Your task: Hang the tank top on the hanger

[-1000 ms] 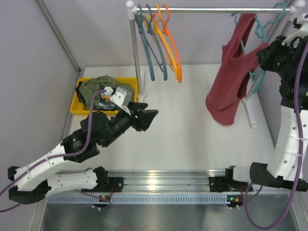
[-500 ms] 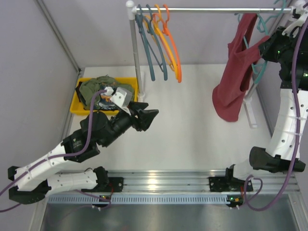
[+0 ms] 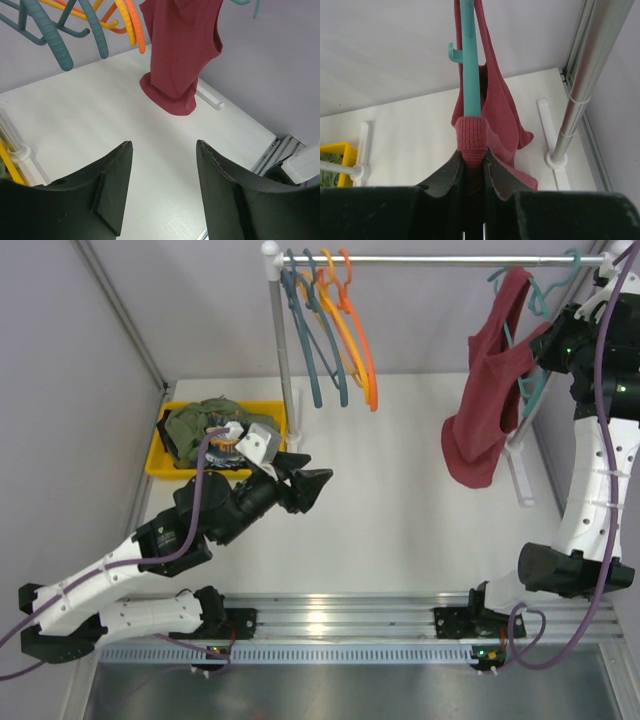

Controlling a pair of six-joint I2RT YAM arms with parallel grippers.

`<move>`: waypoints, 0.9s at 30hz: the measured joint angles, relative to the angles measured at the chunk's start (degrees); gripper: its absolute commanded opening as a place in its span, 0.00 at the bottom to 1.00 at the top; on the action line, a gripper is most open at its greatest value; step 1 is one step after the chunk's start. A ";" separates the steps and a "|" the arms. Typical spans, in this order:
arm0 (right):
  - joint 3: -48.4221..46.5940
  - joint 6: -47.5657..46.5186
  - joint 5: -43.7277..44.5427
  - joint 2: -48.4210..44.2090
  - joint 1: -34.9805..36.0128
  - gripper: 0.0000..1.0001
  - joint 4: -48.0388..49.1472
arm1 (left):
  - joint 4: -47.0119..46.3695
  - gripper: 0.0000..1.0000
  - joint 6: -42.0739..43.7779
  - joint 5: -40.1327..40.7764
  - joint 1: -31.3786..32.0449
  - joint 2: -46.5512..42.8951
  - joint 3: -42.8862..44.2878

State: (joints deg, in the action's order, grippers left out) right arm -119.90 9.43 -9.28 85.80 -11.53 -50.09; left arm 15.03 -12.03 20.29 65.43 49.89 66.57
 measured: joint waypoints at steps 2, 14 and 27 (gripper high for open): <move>1.05 0.00 0.00 -0.24 0.00 0.03 1.27 | -0.09 0.59 -0.02 -0.02 0.00 0.22 -0.13; 3.23 0.26 1.36 -3.15 0.00 0.46 3.04 | -0.46 0.59 -0.02 -0.15 0.00 0.90 -0.46; 3.13 1.51 3.06 -7.37 0.00 0.65 0.39 | -0.44 0.59 -0.02 -0.37 0.00 0.90 -0.46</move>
State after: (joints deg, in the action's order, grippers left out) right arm -116.77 10.94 -6.22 78.43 -11.53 -49.69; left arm 14.59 -12.05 19.92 65.43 50.78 66.11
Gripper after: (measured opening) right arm 0.643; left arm 0.591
